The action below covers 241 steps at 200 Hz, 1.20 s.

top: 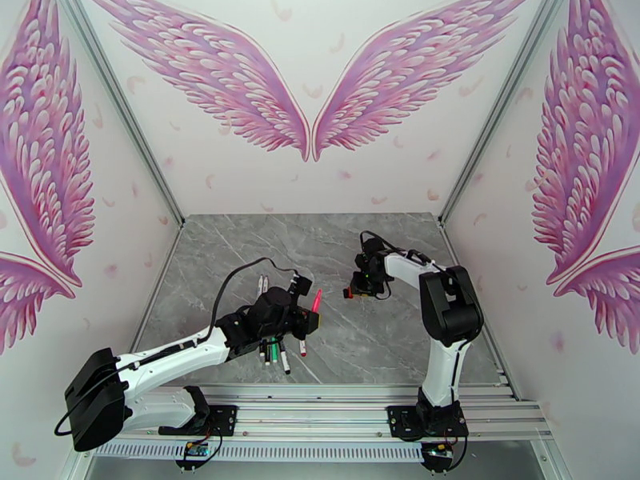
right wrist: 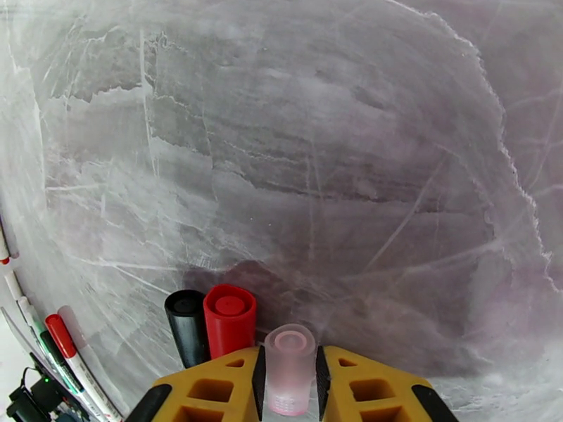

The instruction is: Open the pen caps

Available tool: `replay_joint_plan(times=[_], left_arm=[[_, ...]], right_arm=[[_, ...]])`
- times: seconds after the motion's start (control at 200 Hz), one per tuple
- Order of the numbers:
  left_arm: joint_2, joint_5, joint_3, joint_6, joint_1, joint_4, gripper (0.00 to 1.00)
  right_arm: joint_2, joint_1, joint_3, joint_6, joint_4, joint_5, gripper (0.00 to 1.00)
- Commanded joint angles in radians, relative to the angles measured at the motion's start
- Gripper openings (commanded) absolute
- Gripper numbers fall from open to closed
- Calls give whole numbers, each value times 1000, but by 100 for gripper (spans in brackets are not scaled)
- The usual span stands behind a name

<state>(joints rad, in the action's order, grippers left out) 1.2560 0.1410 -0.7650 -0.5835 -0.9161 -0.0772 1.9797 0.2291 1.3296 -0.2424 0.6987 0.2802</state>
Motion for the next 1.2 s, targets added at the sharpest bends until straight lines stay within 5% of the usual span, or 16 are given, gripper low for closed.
replay_joint_plan(times=[0.0, 0.355, 0.725, 0.95, 1.199], left_arm=[[14, 9, -16, 0, 5, -14, 0], [55, -155, -89, 2, 11, -198, 0], [227, -294, -256, 19, 105, -423, 0], [338, -414, -343, 42, 159, -525, 0], [477, -544, -423, 53, 203, -574, 2]], right_arm=[[2, -8, 19, -9, -18, 17, 30], [-136, -5, -82, -50, -78, 24, 29], [-459, 38, -343, -157, -256, 63, 36], [-682, 71, -493, -228, -338, 93, 50], [-854, 106, -600, -280, -417, 213, 87]])
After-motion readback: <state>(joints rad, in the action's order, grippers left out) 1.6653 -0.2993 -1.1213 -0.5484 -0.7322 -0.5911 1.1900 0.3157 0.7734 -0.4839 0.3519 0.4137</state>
